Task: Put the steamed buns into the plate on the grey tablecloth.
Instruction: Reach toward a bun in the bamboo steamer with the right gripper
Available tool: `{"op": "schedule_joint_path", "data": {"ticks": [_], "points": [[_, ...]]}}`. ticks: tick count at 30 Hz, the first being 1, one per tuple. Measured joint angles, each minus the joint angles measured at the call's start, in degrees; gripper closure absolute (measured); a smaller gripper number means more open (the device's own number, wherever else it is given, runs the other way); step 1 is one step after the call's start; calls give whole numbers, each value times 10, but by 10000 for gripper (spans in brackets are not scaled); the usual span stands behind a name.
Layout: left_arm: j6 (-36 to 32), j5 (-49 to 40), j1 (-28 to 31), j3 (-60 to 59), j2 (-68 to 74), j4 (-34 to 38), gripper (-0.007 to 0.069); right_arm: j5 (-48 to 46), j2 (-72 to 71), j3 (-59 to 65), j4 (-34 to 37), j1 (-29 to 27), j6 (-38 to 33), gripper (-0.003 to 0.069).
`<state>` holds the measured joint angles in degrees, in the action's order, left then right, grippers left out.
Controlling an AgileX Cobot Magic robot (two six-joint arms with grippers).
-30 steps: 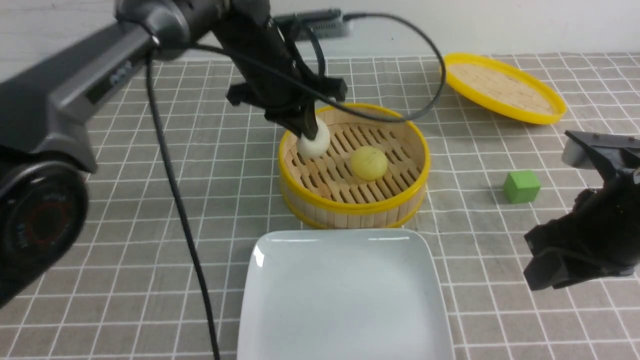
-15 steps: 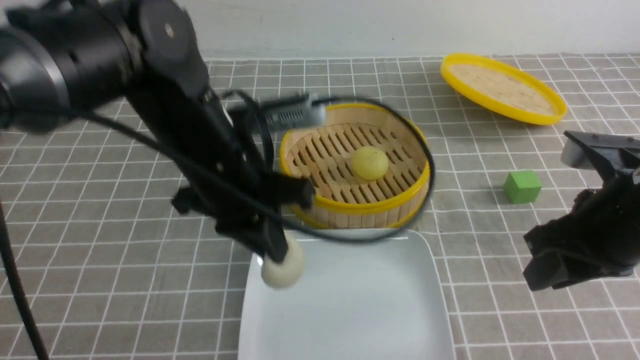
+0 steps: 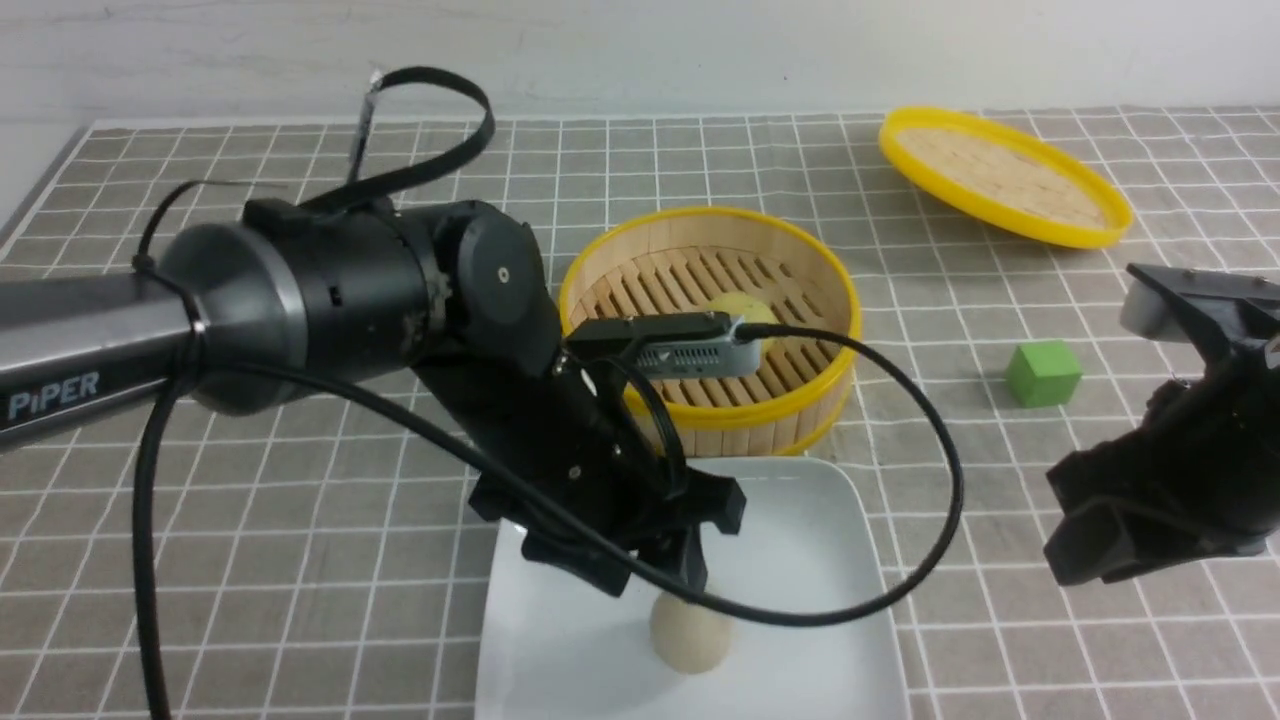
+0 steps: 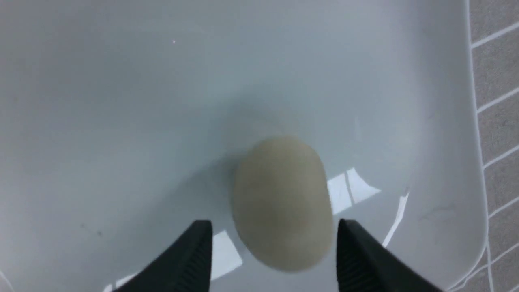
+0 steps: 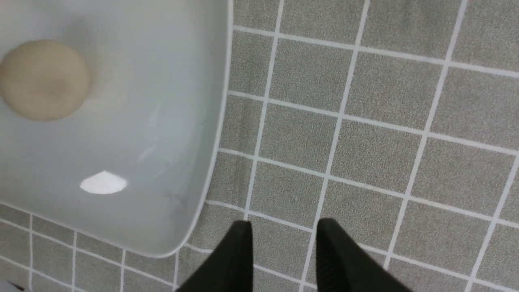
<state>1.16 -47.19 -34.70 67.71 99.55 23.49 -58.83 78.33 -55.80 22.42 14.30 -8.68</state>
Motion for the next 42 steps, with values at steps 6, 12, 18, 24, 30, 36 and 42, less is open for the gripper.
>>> {"op": "schedule_joint_path", "data": {"ticks": [6,12,18,24,30,36,42], "points": [[0,-15,44,43,-16,-14,64,-35,1,-56,6,2,-16,417],[0,-83,149,113,-30,-40,202,-36,60,-151,6,34,-18,417],[-1,-127,246,145,-30,-44,545,-17,213,-301,-21,88,-18,374],[-12,-140,260,145,-30,-49,622,19,374,-477,-66,102,-18,236],[-12,-141,259,145,-30,-47,622,54,477,-561,-83,101,-18,197],[-12,-141,259,145,-30,-47,622,65,511,-572,-83,101,-20,367],[-12,-141,259,145,-30,-46,622,3,472,-587,-86,101,-20,647]]}}
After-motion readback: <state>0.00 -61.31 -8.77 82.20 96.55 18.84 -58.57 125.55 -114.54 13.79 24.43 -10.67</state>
